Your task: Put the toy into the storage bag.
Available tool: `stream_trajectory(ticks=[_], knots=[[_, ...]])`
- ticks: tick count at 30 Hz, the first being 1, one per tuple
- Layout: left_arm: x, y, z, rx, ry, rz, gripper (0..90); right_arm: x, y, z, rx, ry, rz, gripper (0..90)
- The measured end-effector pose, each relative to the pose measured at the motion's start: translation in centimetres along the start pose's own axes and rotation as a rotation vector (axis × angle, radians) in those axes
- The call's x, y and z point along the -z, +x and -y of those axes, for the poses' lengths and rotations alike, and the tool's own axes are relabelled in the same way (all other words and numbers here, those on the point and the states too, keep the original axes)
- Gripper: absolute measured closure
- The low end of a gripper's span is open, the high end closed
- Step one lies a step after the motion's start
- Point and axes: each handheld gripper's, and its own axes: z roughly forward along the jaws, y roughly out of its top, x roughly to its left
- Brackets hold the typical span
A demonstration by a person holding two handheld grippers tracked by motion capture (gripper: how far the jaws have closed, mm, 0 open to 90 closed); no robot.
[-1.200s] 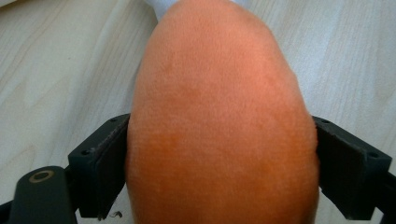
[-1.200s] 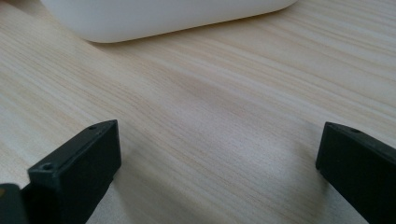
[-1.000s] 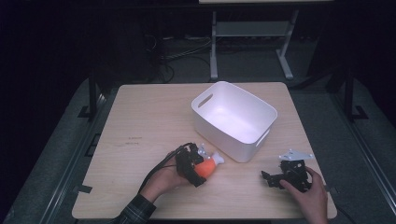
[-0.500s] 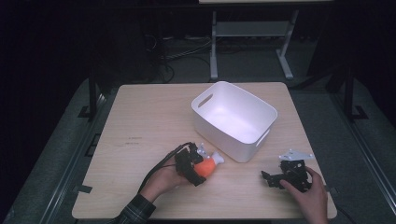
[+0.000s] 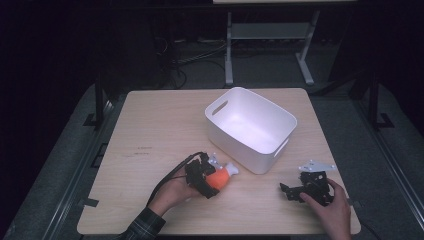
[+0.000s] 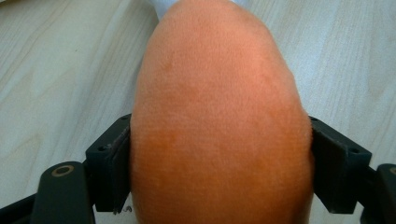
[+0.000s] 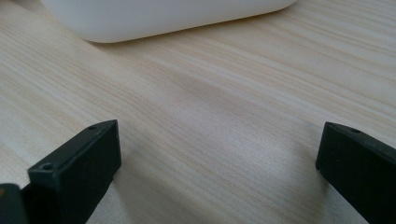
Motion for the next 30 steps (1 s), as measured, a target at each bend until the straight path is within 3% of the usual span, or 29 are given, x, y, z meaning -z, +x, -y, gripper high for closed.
stream_trajectory(ticks=[19,30], knots=[[1.1,0.4,0.6,0.021,-0.025,0.009,20.3,0.0,0.0,0.0,0.0,0.0,0.0,0.0],[2.5,1.0,0.8,0.025,-0.042,-0.001,20.3,0.0,0.0,0.0,0.001,0.0,0.0,0.0]])
